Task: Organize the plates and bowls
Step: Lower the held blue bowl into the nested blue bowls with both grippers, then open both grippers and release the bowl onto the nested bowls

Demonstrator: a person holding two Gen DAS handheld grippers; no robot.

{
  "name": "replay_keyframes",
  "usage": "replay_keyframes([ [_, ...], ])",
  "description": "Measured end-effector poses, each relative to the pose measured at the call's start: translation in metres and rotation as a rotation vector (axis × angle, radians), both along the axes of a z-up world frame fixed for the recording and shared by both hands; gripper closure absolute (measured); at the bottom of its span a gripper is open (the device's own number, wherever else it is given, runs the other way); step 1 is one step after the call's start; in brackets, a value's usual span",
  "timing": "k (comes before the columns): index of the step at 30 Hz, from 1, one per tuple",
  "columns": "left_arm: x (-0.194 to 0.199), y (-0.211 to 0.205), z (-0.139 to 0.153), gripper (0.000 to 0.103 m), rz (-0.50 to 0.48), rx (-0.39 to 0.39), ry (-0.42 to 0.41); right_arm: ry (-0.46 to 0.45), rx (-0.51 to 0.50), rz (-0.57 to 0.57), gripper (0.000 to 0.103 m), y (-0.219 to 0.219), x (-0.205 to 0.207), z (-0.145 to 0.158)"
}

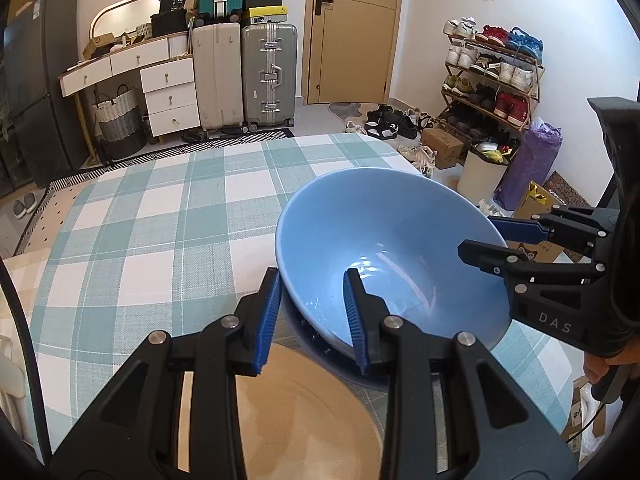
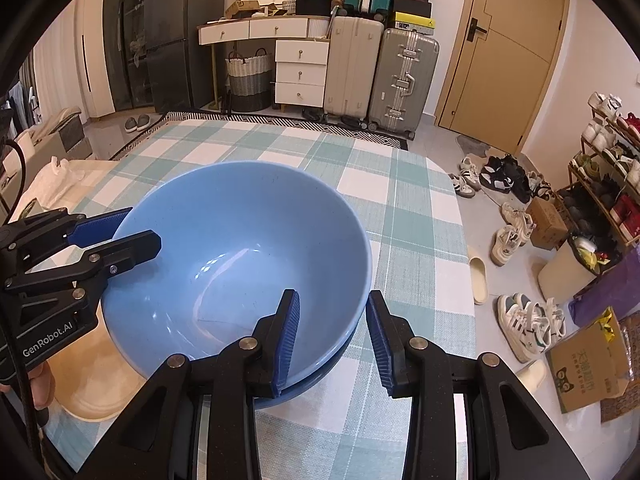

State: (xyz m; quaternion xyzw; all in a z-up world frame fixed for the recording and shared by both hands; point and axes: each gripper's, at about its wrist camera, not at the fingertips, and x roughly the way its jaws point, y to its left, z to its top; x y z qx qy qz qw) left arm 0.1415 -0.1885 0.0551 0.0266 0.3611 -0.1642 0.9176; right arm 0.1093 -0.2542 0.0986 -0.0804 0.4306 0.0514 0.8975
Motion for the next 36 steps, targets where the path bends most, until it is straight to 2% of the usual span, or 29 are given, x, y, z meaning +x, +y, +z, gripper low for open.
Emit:
replay_keyframes([
  [23, 0.001, -0.006, -0.022, 0.076, 0.0, 0.049, 0.011, 0.014, -0.067, 0.005, 0.068, 0.012, -0.001, -0.022],
  [28, -0.001, -0.007, -0.022, 0.07, -0.016, 0.057, 0.017, 0.017, -0.07, 0.004, 0.068, 0.011, -0.002, -0.024],
  [31, 0.003, -0.004, -0.022, 0.069, -0.022, 0.036, 0.036, 0.022, -0.054, 0.0, 0.067, 0.009, -0.002, -0.023],
  [35, 0.006, 0.001, -0.017, 0.063, -0.035, 0.009, 0.062, 0.033, -0.017, 0.012, 0.053, 0.007, -0.001, -0.022],
  [36, 0.007, 0.002, -0.016, 0.058, -0.032, 0.008, 0.064, 0.033, -0.009, 0.017, 0.05, 0.008, -0.001, -0.021],
])
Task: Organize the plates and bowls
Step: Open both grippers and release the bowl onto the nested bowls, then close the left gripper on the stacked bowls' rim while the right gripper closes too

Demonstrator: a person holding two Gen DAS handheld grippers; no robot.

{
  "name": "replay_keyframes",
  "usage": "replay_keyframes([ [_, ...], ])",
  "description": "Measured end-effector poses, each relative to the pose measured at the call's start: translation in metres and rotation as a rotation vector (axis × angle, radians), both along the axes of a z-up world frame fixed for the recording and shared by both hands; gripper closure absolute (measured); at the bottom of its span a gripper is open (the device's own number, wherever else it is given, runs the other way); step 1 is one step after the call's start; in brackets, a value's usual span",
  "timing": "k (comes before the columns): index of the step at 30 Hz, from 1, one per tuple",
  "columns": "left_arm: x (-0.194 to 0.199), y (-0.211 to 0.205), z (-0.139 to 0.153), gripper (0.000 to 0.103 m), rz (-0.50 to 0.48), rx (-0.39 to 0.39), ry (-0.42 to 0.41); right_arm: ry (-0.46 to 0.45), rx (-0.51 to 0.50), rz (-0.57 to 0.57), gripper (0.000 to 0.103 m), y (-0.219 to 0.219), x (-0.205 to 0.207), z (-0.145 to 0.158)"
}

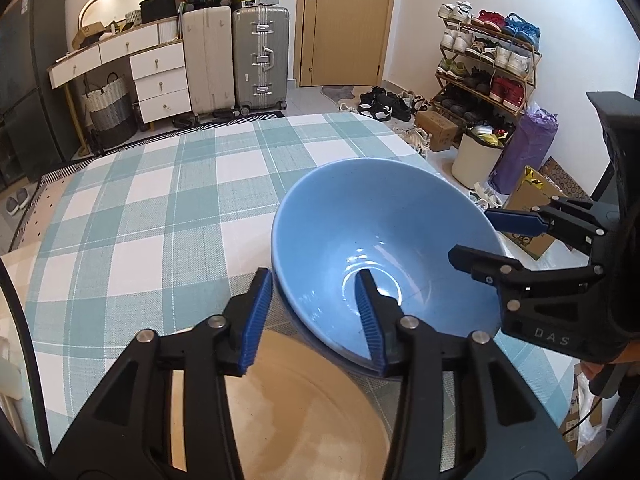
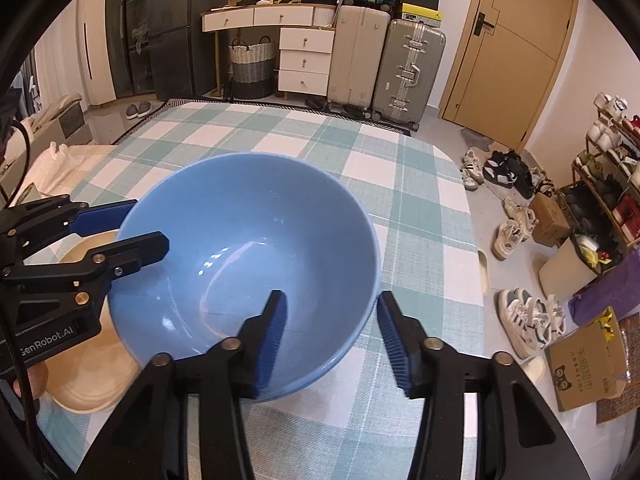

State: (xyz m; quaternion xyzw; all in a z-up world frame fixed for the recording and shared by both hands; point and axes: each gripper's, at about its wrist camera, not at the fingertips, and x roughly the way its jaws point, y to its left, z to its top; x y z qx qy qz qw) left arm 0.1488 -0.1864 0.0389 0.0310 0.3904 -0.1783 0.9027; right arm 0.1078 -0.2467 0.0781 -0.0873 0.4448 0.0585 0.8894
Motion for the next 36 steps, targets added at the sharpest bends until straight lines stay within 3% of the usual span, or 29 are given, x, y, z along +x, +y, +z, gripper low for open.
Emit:
replay_keyframes([
  [2, 0.001, 0.002, 0.003, 0.046, 0.008, 0.003, -0.001, -0.011, 0.003, 0.002, 0.042, 0.001, -0.001, 0.004],
  [4, 0.001, 0.005, 0.007, 0.027, 0.012, 0.009, -0.001, -0.023, 0.011, -0.002, 0.031, 0.0, -0.002, 0.008],
  [8, 0.002, 0.011, 0.018, 0.024, 0.008, 0.014, 0.003, -0.051, 0.066, -0.015, 0.014, -0.005, -0.005, 0.024],
  [11, 0.001, 0.015, 0.023, 0.004, 0.006, 0.004, 0.005, -0.063, 0.122, -0.026, 0.003, -0.008, -0.009, 0.034],
  [21, 0.004, 0.031, 0.031, 0.002, 0.011, -0.034, 0.044, -0.067, 0.213, -0.104, 0.001, -0.023, -0.015, 0.041],
  [36, 0.033, 0.038, -0.009, 0.003, 0.046, -0.102, 0.164, -0.03, 0.404, -0.125, 0.003, -0.046, -0.01, 0.009],
])
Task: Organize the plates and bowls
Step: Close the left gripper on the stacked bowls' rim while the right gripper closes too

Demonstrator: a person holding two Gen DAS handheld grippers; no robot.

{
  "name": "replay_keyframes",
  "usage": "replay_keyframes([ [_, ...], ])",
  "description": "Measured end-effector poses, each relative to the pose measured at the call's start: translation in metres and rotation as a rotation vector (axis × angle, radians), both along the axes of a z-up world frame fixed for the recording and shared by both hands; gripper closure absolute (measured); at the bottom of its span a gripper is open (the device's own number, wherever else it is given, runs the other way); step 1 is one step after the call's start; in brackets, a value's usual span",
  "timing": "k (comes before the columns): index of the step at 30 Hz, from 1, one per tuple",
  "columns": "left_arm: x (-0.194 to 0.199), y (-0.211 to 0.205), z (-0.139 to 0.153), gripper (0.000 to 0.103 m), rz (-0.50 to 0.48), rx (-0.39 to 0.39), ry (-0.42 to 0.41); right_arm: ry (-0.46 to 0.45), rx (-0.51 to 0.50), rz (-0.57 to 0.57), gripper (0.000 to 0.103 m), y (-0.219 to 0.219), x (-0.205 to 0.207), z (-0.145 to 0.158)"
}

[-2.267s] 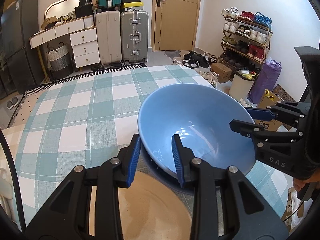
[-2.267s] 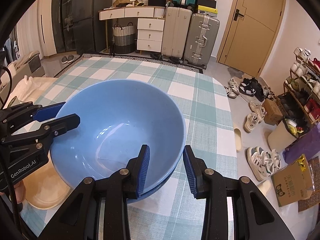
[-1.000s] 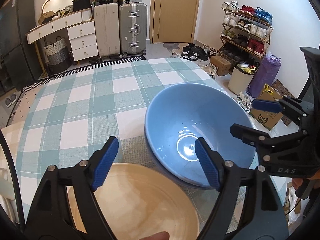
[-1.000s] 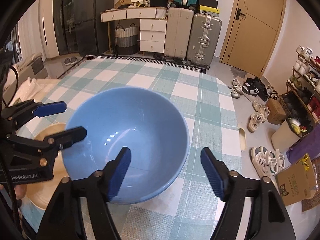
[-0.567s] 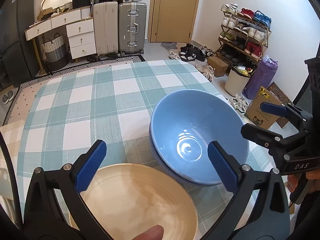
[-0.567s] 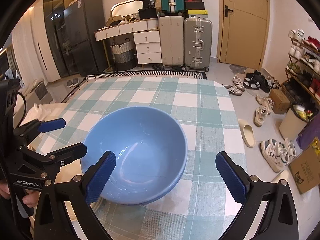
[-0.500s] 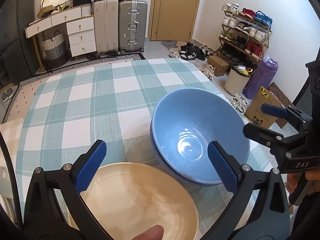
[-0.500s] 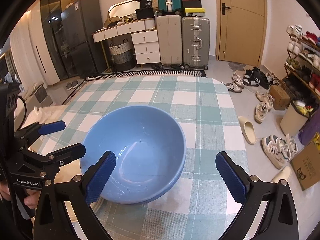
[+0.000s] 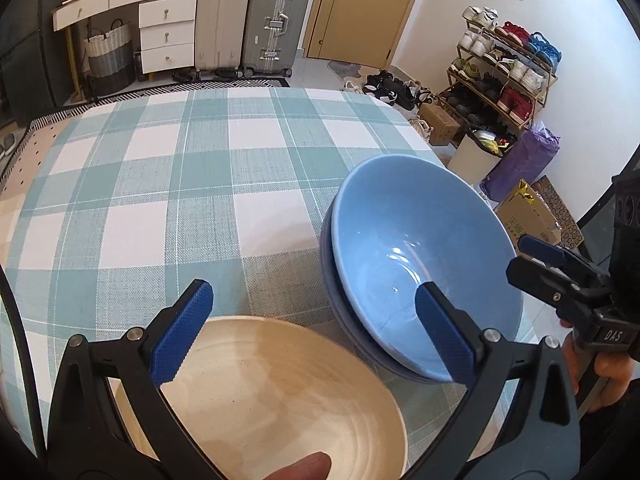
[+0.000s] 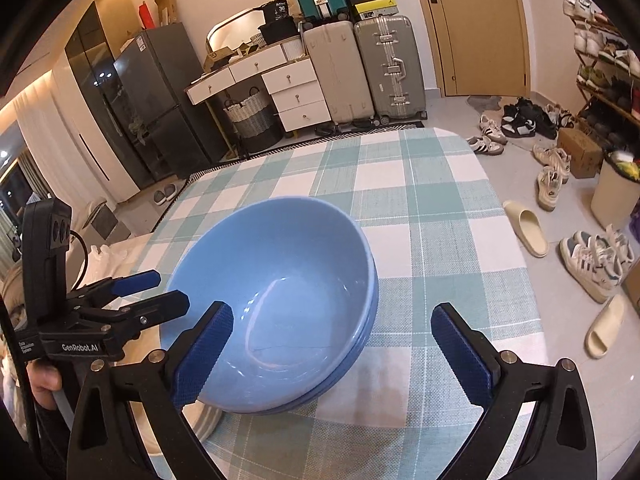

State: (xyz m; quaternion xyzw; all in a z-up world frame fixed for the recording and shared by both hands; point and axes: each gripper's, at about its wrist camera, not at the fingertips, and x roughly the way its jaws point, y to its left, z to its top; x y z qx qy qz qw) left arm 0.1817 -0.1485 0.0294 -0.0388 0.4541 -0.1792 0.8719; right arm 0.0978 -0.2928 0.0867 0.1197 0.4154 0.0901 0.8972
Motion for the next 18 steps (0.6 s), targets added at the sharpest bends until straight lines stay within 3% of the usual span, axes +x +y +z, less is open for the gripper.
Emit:
replay_keyframes([
  [1, 0.002, -0.001, -0.002, 0.004, 0.0, 0.002, 0.003, 0.002, 0.008, -0.002, 0.005, -0.001, 0.001, -0.002],
  [3, 0.005, -0.004, -0.005, 0.009, -0.01, 0.002, 0.012, 0.014, 0.052, 0.011, 0.025, -0.004, 0.003, -0.008],
  [13, 0.01, -0.021, -0.018, 0.03, -0.06, 0.003, 0.037, 0.028, 0.102, 0.01, 0.035, -0.008, 0.008, -0.022],
  [18, 0.012, -0.026, -0.02, 0.042, -0.064, 0.002, 0.041, 0.024, 0.096, 0.005, 0.049, -0.008, 0.008, -0.023],
])
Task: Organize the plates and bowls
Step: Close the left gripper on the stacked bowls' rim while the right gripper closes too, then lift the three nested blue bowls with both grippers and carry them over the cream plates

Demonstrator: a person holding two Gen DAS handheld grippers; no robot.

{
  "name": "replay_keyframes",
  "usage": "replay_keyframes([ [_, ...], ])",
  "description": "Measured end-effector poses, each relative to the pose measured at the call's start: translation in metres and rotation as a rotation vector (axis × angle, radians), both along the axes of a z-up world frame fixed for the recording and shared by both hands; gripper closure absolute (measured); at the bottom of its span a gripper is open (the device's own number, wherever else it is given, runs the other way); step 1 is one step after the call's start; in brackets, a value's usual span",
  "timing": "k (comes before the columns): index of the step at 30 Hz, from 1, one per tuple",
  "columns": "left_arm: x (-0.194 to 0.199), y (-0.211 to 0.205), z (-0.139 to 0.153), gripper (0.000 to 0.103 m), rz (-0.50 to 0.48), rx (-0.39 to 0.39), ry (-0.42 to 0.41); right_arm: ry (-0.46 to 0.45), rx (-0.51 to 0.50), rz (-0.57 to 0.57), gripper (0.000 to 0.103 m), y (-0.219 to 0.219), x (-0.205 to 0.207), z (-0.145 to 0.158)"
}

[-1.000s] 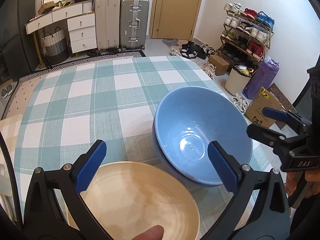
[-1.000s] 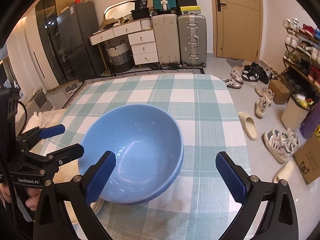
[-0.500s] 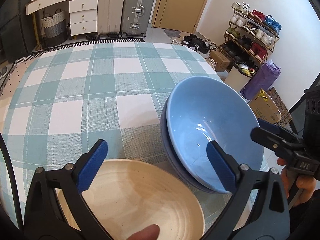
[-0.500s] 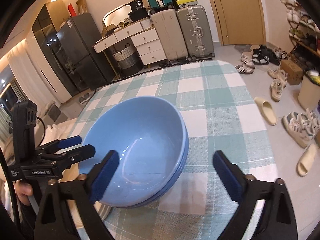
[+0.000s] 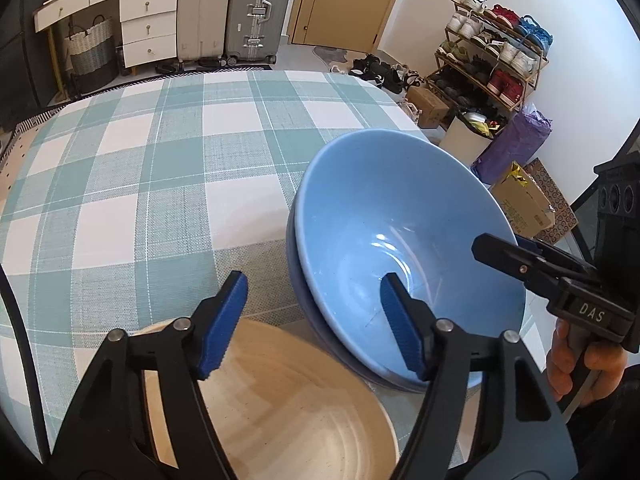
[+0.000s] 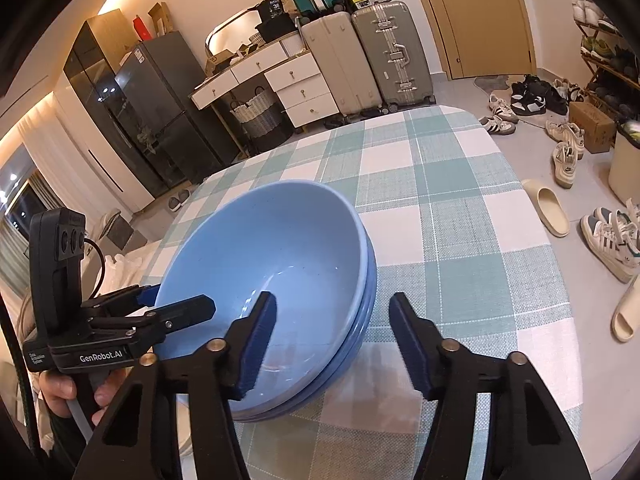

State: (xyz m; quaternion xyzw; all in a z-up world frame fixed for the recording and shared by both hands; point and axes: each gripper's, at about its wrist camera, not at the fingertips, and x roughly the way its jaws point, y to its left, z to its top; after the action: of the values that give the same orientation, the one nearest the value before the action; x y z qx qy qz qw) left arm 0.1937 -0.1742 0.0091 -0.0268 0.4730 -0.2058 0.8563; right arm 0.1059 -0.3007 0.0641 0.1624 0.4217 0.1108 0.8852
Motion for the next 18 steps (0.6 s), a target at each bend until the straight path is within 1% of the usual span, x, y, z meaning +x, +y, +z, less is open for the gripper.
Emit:
replay_keyframes([
  [2, 0.0, -0.0013, 0.0001, 0.048, -0.003, -0.004, 0.002, 0.001, 0.001, -0.002, 0.053, -0.0004, 0.0009, -0.0002],
  [3, 0.0002, -0.0026, 0.0001, 0.053, -0.004, -0.005, 0.002, 0.0, 0.003, -0.002, 0.058, -0.0003, 0.0009, -0.0004],
  [4, -0.0004, -0.0027, 0.0004, 0.059, -0.005, -0.004, 0.001, 0.001, 0.001, -0.002, 0.061, 0.0002, 0.0012, -0.0006],
  [6, -0.001, -0.0055, 0.0007, 0.068, -0.009, 0.003, -0.005, -0.001, -0.009, -0.005, 0.064, 0.0002, 0.0009, -0.0007],
  [7, -0.0026, -0.0054, 0.0014, 0.071, -0.015, 0.001, -0.005, -0.002, -0.013, -0.007, 0.066, 0.0004, 0.0009, -0.0009],
  [9, -0.0047, -0.0086, 0.0022, 0.071, -0.015, 0.02, -0.016, -0.001, -0.021, -0.012, 0.069, 0.0001, 0.0012, -0.0018],
  [11, -0.0065, -0.0101, 0.0024, 0.072, -0.012, 0.03, -0.025, 0.002, -0.02, -0.015, 0.071, -0.0006, 0.0008, -0.0024],
  [18, -0.0064, -0.0088, 0.0021, 0.073, -0.003, 0.035, -0.023, 0.006, -0.032, -0.017, 0.071, 0.0019, 0.0001, -0.0017],
])
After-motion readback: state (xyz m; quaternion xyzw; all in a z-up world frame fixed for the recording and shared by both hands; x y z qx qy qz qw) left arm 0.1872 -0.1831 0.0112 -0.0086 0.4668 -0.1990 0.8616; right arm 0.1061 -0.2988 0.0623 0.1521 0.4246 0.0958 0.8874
